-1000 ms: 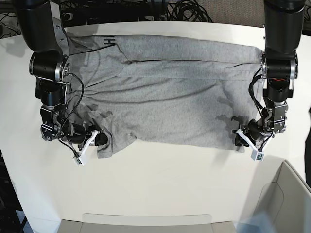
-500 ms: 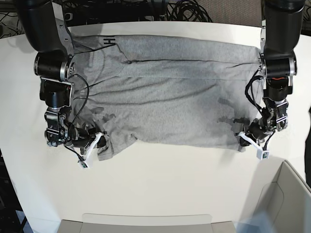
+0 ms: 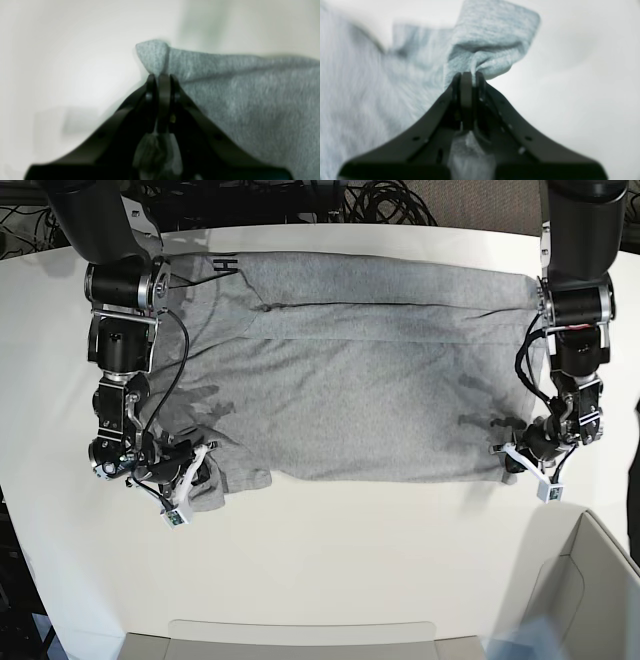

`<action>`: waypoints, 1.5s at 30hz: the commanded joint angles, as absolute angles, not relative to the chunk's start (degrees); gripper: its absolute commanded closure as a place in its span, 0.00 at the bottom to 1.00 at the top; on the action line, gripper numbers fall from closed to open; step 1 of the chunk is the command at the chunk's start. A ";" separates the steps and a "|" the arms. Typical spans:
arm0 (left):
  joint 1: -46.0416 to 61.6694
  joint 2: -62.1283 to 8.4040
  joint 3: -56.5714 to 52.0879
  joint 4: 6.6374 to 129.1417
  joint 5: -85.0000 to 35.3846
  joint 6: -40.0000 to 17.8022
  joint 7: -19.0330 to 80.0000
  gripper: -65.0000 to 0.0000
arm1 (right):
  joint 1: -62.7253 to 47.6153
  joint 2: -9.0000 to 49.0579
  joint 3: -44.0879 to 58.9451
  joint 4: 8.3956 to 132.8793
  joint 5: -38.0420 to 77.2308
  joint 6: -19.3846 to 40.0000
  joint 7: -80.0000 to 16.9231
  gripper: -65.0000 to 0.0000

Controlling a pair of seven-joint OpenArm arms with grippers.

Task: Fold the T-shirt properly
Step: 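Lift the hem and fold it over toward the collar edge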

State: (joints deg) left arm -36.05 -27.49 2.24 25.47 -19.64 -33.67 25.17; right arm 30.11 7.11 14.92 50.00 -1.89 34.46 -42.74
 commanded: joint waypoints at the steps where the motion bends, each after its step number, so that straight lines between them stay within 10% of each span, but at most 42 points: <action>1: -36.44 -28.35 1.98 28.97 -19.38 -33.45 26.86 1.00 | 31.69 7.69 15.08 53.49 -0.84 34.51 -41.89 1.00; 14: -20.00 -28.09 -9.63 60.70 -19.30 -33.36 40.13 1.00 | 21.85 6.99 15.08 74.15 -0.75 34.59 -49.36 1.00; 45: 5.93 -27.74 -16.40 90.15 -19.30 -33.27 49.27 1.00 | -4.53 6.55 26.24 109.05 7.60 35.65 -57.36 1.00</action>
State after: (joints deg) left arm 6.15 -26.68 -15.86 88.99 -19.62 -33.71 50.09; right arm -5.08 6.09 25.98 107.77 7.31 35.18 -58.15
